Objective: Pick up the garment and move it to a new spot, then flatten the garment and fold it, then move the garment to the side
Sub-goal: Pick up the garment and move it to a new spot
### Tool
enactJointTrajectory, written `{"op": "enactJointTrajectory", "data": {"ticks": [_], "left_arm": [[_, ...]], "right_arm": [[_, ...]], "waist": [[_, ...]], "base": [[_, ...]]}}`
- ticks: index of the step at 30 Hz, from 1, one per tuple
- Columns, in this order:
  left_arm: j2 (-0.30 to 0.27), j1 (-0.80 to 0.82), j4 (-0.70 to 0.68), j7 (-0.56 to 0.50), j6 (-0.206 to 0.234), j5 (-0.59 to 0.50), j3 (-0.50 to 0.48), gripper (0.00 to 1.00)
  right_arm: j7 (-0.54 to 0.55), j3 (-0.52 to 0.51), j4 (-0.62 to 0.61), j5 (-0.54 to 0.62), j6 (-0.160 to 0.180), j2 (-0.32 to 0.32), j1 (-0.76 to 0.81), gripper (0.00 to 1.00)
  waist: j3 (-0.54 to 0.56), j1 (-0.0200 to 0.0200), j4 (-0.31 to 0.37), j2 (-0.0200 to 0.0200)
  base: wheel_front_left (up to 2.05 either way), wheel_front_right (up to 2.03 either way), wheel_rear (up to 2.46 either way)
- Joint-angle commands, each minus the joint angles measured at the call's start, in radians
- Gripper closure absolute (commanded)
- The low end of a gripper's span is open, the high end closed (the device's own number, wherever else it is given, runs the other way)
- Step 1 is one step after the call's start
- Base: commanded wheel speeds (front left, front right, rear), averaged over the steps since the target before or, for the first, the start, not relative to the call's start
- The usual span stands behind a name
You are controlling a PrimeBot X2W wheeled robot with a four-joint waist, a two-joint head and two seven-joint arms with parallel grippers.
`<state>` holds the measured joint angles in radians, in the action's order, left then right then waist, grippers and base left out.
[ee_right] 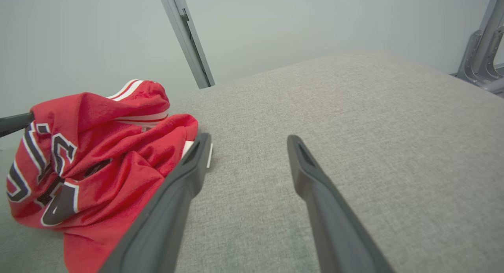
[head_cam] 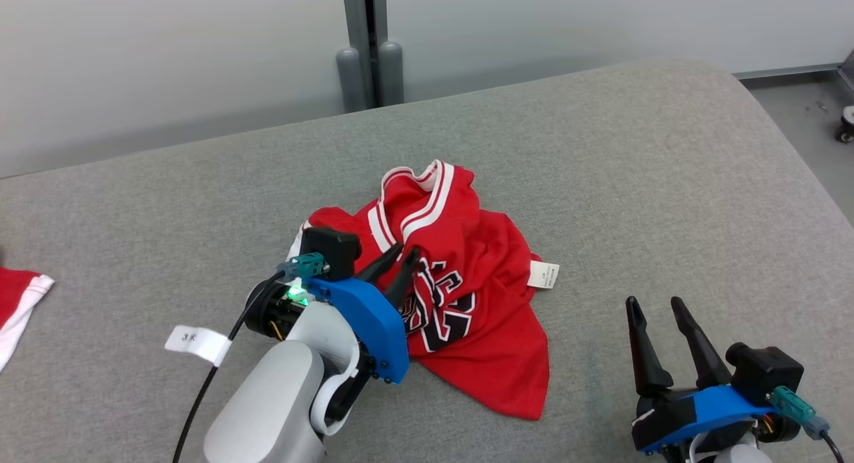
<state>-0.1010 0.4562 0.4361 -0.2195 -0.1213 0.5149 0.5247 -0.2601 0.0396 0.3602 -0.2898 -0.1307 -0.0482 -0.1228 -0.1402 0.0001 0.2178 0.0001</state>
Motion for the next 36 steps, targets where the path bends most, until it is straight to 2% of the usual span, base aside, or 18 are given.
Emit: {"op": "enactJointTrajectory", "data": {"ticks": [1,8,16,19,25,31,36], "left_arm": [[0.001,-0.003,0.0,0.018,-0.003,0.006,-0.006,0.0],[-0.025,-0.081,-0.068,0.24,-0.002,0.026,-0.056,0.0],[-0.103,-0.268,-0.134,0.451,0.087,0.014,-0.177,0.0],[-0.108,-0.328,-0.152,0.477,0.118,-0.001,-0.219,0.0],[-0.124,-0.412,-0.169,0.485,0.135,-0.053,-0.291,0.0],[-0.106,-0.48,-0.21,0.486,0.141,-0.113,-0.35,0.0],[-0.099,-0.5,-0.219,0.486,0.121,-0.136,-0.379,0.0]], "right_arm": [[-0.005,-0.005,-0.002,0.008,0.0,-0.004,-0.001,0.0],[-0.003,-0.034,-0.011,0.034,0.0,-0.004,0.022,0.0],[0.04,-0.052,-0.045,0.07,0.0,-0.004,0.057,0.0],[0.057,-0.065,-0.062,0.082,0.0,-0.004,0.071,0.0],[0.09,-0.074,-0.092,0.096,0.0,-0.005,0.095,0.0],[0.107,-0.076,-0.11,0.094,0.0,-0.004,0.11,0.0],[0.11,-0.074,-0.116,0.084,0.0,-0.004,0.117,0.0]], "waist": [[0.002,-0.0001,-0.007,-0.0001],[0.043,-0.0001,-0.07,-0.0001],[0.083,-0.0001,-0.149,-0.0001],[0.094,-0.0001,-0.177,-0.0001],[0.113,-0.0001,-0.215,-0.0001],[0.126,-0.0001,-0.223,-0.0001],[0.126,-0.0001,-0.22,-0.0001]], "base": [[0.0,0.0,0.0],[0.0,0.0,0.0],[0.0,0.0,0.0],[0.0,0.0,0.0],[0.0,0.0,0.0],[0.0,0.0,0.0],[0.0,0.0,0.0]]}}
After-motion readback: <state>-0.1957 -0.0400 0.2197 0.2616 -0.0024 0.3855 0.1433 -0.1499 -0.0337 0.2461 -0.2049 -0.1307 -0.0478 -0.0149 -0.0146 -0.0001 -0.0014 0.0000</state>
